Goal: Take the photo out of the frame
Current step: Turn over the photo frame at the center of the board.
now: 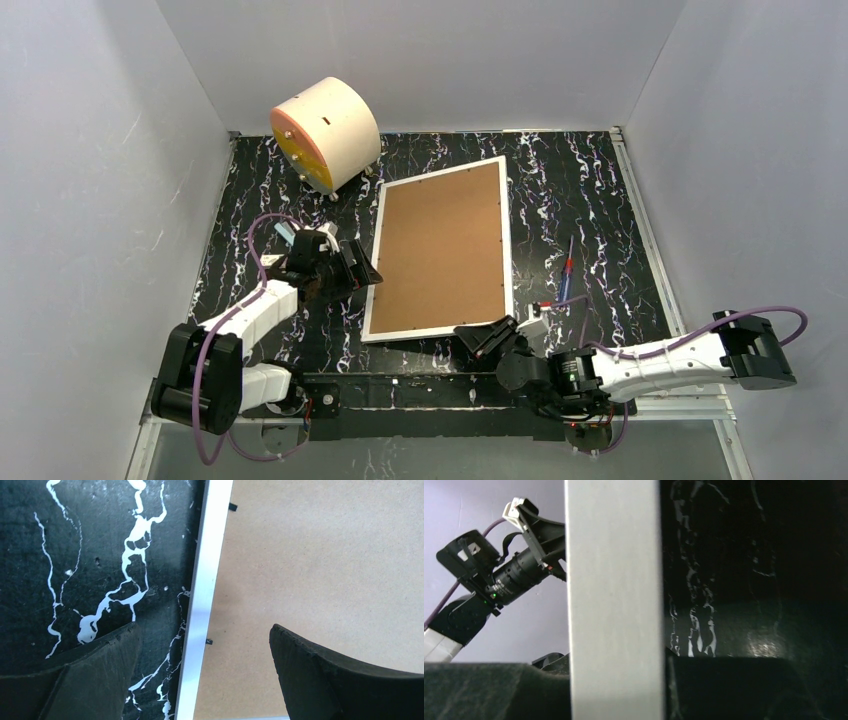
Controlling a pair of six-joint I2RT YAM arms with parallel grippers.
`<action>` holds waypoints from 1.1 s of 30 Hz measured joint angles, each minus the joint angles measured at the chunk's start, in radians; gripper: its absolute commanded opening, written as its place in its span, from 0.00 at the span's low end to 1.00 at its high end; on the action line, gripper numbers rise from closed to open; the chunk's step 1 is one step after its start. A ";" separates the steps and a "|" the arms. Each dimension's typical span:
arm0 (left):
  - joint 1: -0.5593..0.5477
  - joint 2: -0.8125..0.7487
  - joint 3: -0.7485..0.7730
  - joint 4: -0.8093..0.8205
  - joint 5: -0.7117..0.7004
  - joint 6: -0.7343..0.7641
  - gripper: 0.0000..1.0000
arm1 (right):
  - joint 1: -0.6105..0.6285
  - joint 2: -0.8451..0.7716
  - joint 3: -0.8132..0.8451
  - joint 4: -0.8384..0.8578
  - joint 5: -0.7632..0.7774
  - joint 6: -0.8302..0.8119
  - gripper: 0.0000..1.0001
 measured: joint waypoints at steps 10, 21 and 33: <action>0.000 -0.018 -0.008 -0.007 -0.011 -0.003 0.98 | 0.000 -0.018 -0.076 -0.027 -0.032 0.255 0.35; 0.000 -0.018 -0.018 -0.003 -0.011 -0.019 0.98 | 0.000 0.006 -0.079 -0.079 -0.073 0.360 0.41; 0.000 -0.018 -0.018 -0.005 -0.011 -0.019 0.98 | -0.002 0.006 -0.080 -0.128 -0.103 0.400 0.45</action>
